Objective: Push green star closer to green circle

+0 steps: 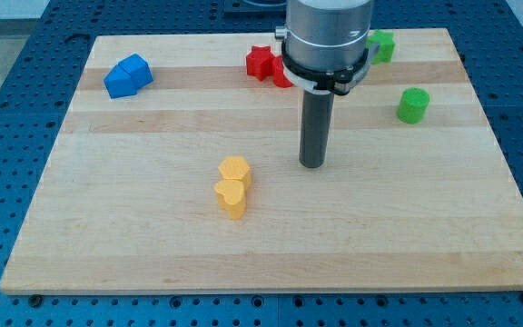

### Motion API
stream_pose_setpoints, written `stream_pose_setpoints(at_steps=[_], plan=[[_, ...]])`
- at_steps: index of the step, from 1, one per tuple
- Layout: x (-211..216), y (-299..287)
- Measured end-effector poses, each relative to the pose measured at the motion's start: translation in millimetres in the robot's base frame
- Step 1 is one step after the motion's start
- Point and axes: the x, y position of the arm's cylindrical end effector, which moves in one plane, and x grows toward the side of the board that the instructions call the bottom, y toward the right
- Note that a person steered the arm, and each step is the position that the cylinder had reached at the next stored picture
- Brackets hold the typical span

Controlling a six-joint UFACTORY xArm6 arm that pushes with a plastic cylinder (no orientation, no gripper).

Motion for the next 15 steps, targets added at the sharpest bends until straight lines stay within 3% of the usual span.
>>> stream_pose_setpoints(at_steps=[2, 6, 7, 11, 15], plan=[[-8, -26], [-30, -160], [-35, -162], [-45, -1], [-253, 19]])
